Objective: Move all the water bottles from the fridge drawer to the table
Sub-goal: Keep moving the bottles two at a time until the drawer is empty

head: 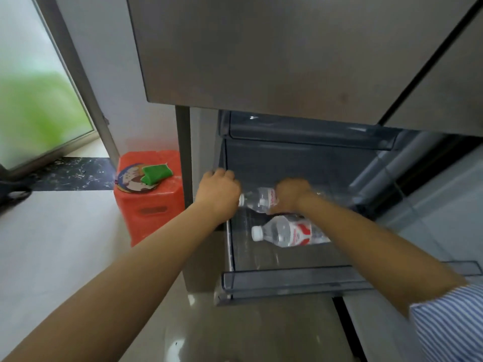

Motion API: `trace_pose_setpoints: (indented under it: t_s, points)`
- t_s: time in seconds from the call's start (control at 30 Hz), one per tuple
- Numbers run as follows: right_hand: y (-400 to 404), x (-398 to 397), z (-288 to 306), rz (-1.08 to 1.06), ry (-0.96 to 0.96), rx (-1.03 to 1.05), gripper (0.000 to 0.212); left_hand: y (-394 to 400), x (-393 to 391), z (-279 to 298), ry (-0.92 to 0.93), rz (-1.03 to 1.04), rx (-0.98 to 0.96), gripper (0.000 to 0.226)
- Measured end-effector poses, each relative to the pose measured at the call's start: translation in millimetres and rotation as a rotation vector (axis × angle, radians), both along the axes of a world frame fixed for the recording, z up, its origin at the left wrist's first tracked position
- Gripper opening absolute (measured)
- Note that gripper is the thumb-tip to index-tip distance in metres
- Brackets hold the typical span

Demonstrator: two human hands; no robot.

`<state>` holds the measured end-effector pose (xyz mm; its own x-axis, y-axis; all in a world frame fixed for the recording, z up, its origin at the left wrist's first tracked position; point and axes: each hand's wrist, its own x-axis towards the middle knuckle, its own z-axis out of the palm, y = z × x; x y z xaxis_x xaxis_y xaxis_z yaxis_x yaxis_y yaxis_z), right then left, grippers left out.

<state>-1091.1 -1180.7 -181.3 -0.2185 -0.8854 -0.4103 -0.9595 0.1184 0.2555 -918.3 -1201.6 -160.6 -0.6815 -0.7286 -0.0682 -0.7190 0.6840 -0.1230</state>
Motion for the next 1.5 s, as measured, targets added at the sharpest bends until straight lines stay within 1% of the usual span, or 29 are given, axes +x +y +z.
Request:
trace_pose_setpoints:
  t_s: [0.07,0.13,0.17,0.2,0.27,0.3,0.33,0.43,0.47,0.5,0.57,0.6,0.67,0.7,0.73,0.8,0.87,0.9,0.97,1.07,1.13,1.17,1.23,1.27,1.3,1.4,1.47,1.5]
  points:
    - [15,-9,13,-0.034,-0.047,0.094,0.05,9,-7,1,-0.056,-0.057,0.067,0.031]
    - [27,-24,17,-0.085,-0.183,0.177,0.04,23,-20,-5,-0.083,-0.078,0.295,0.03]
    - [32,-33,16,-0.116,-0.252,0.18,0.044,31,-26,-7,-0.096,-0.072,0.428,0.03]
    - [37,-40,13,-0.144,-0.305,0.179,0.055,38,-33,-8,-0.116,-0.046,0.537,0.031]
    - [44,-49,7,-0.22,-0.455,0.235,0.077,44,-46,-15,-0.146,0.007,0.695,0.035]
    - [47,-51,6,-0.269,-0.533,0.284,0.08,46,-51,-19,-0.154,0.025,0.774,0.036]
    - [49,-51,6,-0.296,-0.569,0.336,0.079,48,-55,-25,-0.181,0.036,0.84,0.036]
    - [56,-59,0,-0.235,-0.525,0.373,0.069,60,-62,-34,-0.321,0.083,0.92,0.047]
    - [58,-62,2,-0.215,-0.506,0.374,0.067,63,-62,-35,-0.337,0.102,0.933,0.05]
    - [59,-67,3,-0.213,-0.495,0.382,0.063,65,-62,-35,-0.362,0.126,0.962,0.051]
    - [64,-79,5,-0.225,-0.46,0.417,0.053,61,-66,-42,-0.413,0.1,1.0,0.049]
    - [67,-84,8,-0.211,-0.403,0.446,0.051,58,-68,-46,-0.44,0.08,1.016,0.051]
    - [69,-92,11,-0.176,-0.259,0.488,0.053,56,-69,-52,-0.474,0.077,1.071,0.049]
    - [69,-94,12,-0.165,-0.22,0.498,0.055,55,-68,-55,-0.44,0.089,1.11,0.045]
    - [68,-95,11,-0.173,-0.239,0.499,0.056,56,-67,-51,-0.414,0.105,1.154,0.042]
    - [64,-90,6,-0.203,-0.397,0.484,0.065,55,-65,-49,-0.316,0.16,1.273,0.034]
    - [60,-80,-1,-0.199,-0.543,0.455,0.075,52,-64,-46,-0.217,0.196,1.336,0.022]
    - [58,-75,-6,-0.185,-0.57,0.452,0.076,51,-64,-42,-0.168,0.223,1.34,0.018]
    - [55,-70,-14,-0.164,-0.583,0.448,0.07,47,-65,-35,-0.043,0.293,1.376,0.015]
    - [49,-70,-15,-0.17,-0.596,0.387,0.061,47,-60,-24,0.154,0.361,1.341,0.023]
    - [45,-71,-9,-0.181,-0.593,0.333,0.052,47,-57,-16,0.282,0.372,1.247,0.023]
    - [44,-70,-4,-0.18,-0.587,0.304,0.042,47,-55,-9,0.368,0.381,1.195,0.023]
    - [43,-70,5,-0.161,-0.569,0.214,0.015,48,-56,8,0.569,0.4,1.077,0.022]
    - [45,-68,11,-0.131,-0.547,0.157,0.008,47,-59,18,0.646,0.387,0.981,0.022]
    - [48,-66,18,-0.107,-0.521,0.091,0.011,48,-61,29,0.687,0.358,0.862,0.023]
    - [63,-55,43,-0.057,-0.463,-0.168,0.018,53,-58,62,0.607,0.267,0.499,0.03]
    - [73,-43,63,-0.04,-0.447,-0.339,0.019,57,-43,81,0.6,0.266,0.359,0.026]
    - [77,-35,73,-0.037,-0.445,-0.401,0.027,58,-32,89,0.616,0.292,0.311,0.025]
